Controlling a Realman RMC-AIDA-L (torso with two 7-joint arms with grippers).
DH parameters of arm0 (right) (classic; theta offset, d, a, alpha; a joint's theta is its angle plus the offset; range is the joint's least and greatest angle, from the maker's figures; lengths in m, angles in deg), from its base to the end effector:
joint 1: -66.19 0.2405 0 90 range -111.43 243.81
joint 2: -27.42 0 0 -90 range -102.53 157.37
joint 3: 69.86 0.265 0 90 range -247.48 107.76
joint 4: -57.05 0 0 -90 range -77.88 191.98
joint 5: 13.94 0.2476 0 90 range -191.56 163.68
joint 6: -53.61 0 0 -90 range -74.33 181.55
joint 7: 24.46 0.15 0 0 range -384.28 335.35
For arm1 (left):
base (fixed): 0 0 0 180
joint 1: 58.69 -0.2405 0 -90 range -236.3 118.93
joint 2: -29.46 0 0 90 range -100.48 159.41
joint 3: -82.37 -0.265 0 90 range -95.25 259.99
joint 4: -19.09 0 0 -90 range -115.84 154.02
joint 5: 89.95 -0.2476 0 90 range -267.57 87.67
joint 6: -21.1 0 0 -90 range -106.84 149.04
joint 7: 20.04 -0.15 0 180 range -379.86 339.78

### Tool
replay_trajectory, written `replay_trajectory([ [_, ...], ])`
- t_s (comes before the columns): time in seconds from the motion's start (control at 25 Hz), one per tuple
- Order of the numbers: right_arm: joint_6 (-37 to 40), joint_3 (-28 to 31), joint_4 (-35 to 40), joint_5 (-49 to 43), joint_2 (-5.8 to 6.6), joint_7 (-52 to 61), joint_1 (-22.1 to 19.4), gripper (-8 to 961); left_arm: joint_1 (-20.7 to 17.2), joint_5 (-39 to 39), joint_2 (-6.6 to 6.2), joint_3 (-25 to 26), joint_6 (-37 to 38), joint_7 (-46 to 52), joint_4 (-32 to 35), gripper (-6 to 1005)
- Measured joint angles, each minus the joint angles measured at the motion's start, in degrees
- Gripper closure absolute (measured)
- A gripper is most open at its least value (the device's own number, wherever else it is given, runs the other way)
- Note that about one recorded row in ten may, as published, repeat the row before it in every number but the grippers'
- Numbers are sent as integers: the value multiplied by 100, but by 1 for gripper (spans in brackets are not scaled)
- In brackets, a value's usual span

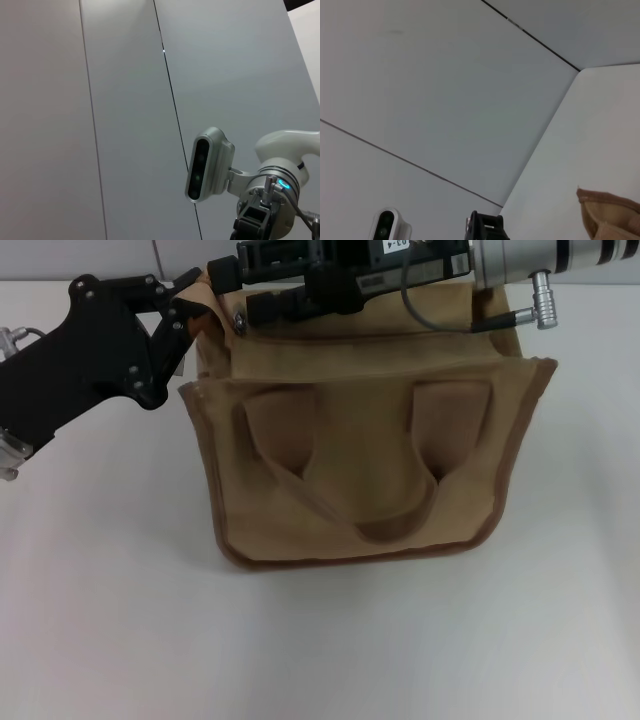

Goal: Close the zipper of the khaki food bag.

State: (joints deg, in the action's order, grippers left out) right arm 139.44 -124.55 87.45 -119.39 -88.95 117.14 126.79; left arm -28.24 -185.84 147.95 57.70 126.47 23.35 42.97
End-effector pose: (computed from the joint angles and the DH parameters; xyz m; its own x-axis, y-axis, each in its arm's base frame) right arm 0.0688 0.4522 -0.0407 0.4565 -0.8576 -0.2367 -0.7640 -0.5142 0.3896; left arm -0.2698 0.3444 0.0242 0.5663 -0.2866 0.7727 0.2292 -0.8458 -0.4817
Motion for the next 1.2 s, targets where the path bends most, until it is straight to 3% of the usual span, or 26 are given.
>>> replay_trajectory([
  [0.72, -134, -5, -24, -10, -41, 111, -98, 192, 47, 22, 18, 32, -60, 179, 47, 963],
  [0.76, -115, -190, -79, -175, -110, 116, -95, 192, 47, 60, 20, 33, -61, 177, 47, 963],
  [0.84, -102, -204, -79, -231, -119, 110, -99, 193, 150, 143, 55, 22, -41, 177, 48, 963],
  [1.2, -36, -147, 38, -139, -28, 66, -263, 196, 53, 170, 27, 37, -37, 96, 19, 962],
])
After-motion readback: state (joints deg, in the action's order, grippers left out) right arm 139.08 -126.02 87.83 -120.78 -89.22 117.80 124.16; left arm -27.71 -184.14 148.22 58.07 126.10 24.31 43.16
